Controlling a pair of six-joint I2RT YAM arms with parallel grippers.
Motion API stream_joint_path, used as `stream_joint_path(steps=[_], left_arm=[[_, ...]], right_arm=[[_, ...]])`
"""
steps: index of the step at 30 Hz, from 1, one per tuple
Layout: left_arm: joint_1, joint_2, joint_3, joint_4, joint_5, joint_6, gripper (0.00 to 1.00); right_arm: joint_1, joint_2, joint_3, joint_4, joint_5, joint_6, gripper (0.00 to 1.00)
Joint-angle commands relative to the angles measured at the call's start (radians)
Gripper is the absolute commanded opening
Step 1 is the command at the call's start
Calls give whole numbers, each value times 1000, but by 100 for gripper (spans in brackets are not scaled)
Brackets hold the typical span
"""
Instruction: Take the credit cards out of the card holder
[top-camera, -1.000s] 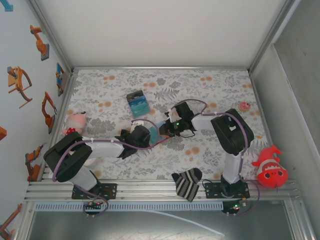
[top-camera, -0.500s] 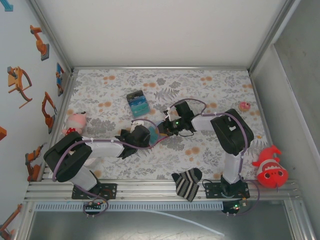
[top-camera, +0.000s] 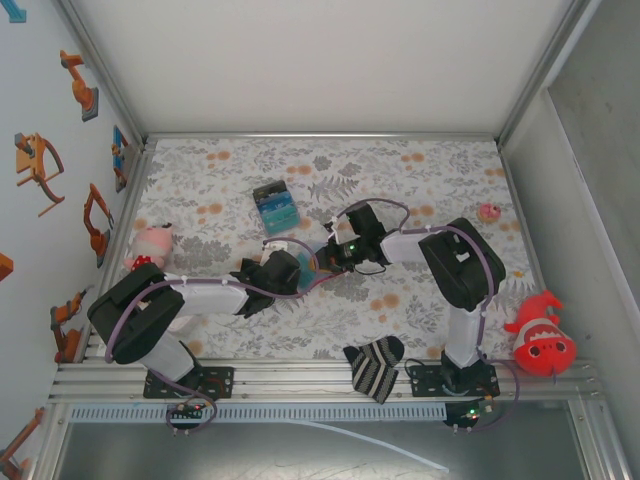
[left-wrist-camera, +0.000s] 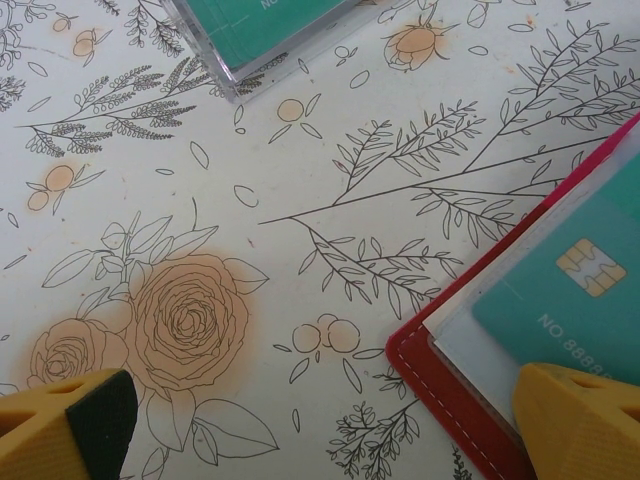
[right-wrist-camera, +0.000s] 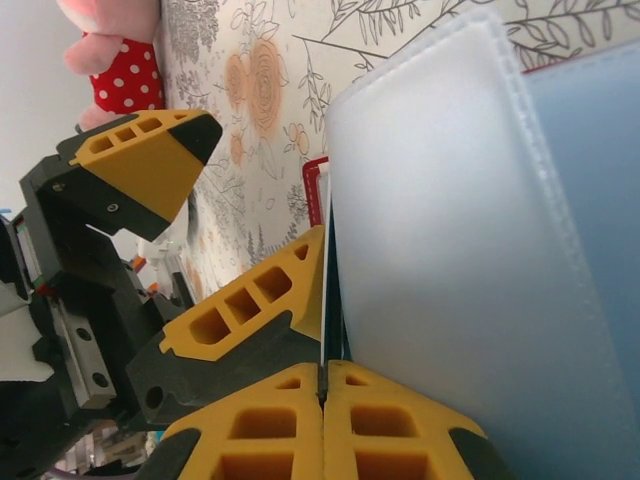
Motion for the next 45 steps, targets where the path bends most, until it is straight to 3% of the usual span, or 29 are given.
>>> stream_joint_path(steps=[1, 13, 28, 38, 45], left_arm=[[-3, 18, -8, -63, 5, 18, 97], [-3, -43, -31, -63, 4, 37, 97], [-1, -220, -7, -34, 77, 75, 97], [62, -160, -6, -32, 100, -80, 97], [66, -150, -21, -15, 102, -116, 97]], right_arm=[[13, -14, 23, -38, 30, -47, 0], [-6, -138, 69, -319, 249, -253, 0], [14, -235, 140, -495, 349, -406, 0], [105, -204, 218, -645, 506, -464, 0], [144, -149, 271, -697, 593, -483, 0]])
